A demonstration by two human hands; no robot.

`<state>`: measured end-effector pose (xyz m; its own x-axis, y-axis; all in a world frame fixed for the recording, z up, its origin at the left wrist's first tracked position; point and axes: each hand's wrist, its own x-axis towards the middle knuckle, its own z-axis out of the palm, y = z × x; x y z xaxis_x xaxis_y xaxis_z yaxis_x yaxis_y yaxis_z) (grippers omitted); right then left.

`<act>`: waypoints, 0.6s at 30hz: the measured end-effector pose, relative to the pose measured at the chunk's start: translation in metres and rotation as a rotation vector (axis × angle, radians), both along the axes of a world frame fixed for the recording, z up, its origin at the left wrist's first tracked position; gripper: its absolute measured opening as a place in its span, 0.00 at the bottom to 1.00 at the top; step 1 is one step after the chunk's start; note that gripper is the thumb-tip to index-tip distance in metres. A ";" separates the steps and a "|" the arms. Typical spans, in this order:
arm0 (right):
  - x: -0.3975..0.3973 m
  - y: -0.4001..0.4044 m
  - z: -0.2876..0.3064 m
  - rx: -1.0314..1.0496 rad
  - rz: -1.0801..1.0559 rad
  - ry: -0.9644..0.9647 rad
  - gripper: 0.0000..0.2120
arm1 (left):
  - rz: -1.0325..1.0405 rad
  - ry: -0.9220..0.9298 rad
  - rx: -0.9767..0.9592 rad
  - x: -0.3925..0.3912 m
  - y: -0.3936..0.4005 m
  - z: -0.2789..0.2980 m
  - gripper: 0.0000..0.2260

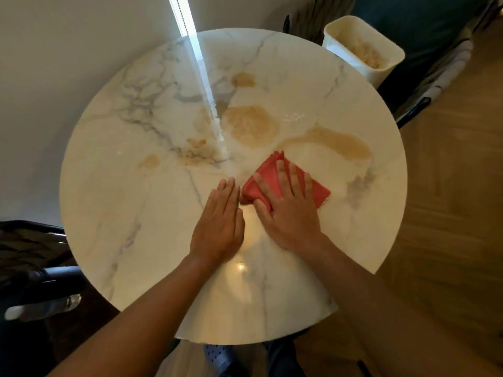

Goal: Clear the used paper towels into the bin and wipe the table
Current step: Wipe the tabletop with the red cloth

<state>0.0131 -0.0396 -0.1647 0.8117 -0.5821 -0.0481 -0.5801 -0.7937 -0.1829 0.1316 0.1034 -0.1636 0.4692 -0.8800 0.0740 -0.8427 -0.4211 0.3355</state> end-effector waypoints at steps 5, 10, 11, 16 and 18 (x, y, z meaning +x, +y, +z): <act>-0.070 0.007 0.005 -0.046 0.212 0.041 0.29 | -0.003 -0.003 0.013 0.002 0.000 -0.001 0.25; -0.086 -0.033 0.009 -0.049 0.116 0.071 0.28 | 0.000 -0.015 0.033 -0.001 -0.001 0.000 0.25; -0.075 -0.041 0.008 -0.055 0.044 0.072 0.28 | 0.002 -0.020 0.036 -0.001 -0.001 0.000 0.25; 0.014 -0.047 0.005 0.016 -0.219 0.041 0.28 | 0.016 0.017 0.040 -0.002 -0.001 0.003 0.25; 0.032 -0.028 0.008 0.042 -0.172 0.017 0.28 | 0.014 0.026 0.034 -0.001 -0.001 0.003 0.25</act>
<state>0.0451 -0.0672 -0.1572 0.6993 -0.7093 -0.0883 -0.7099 -0.6746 -0.2026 0.1308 0.1029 -0.1607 0.4828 -0.8752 0.0319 -0.8277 -0.4441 0.3431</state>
